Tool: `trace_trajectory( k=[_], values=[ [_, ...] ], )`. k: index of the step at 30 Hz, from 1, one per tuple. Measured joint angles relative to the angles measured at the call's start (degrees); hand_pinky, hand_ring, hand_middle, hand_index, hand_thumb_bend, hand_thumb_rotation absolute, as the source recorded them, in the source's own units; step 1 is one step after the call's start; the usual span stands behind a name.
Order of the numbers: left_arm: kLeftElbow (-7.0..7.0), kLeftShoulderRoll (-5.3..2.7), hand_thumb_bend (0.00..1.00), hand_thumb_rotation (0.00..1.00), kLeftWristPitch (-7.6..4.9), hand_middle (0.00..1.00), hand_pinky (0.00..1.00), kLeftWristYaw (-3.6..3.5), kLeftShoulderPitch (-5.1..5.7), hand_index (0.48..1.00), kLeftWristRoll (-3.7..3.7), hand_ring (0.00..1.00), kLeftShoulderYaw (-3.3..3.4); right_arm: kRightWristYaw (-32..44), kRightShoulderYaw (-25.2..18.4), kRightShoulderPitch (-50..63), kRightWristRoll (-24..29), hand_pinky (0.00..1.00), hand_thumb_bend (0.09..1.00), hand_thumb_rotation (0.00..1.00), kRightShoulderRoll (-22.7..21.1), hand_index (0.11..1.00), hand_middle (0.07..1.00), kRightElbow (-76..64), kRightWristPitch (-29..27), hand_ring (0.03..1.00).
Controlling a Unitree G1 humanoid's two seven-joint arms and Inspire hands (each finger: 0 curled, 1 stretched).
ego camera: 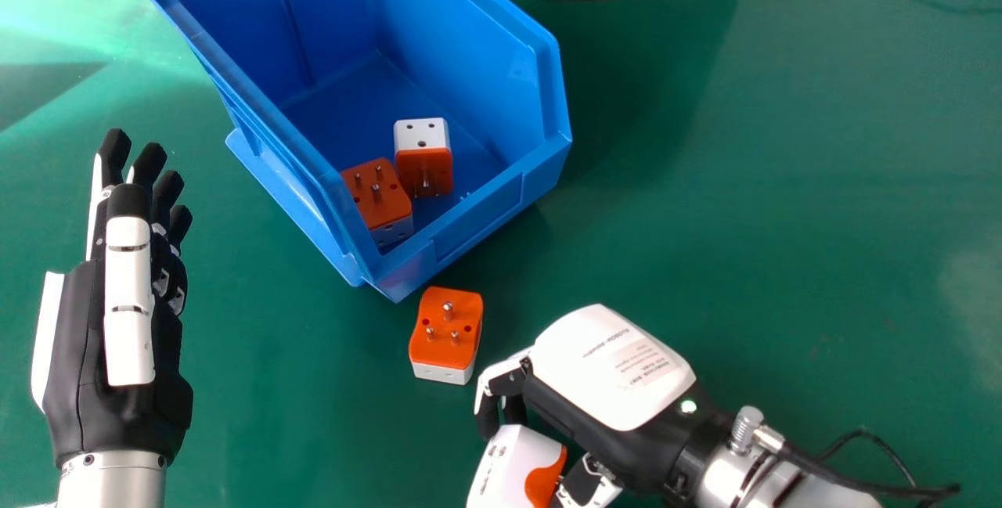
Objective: Pick all objects and put in blue box
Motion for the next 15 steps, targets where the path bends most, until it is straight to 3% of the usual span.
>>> trace_trajectory(
  k=[15],
  values=[
    [-0.03, -0.02, 0.46, 0.93, -0.01, 0.98, 1.00, 0.07, 0.37, 1.000, 0.06, 0.98, -0.02, 3.91, -0.82, 0.93, 1.35, 0.23, 0.501, 0.00, -0.45, 0.546, 0.450, -3.15, 3.07, 0.366]
  ],
)
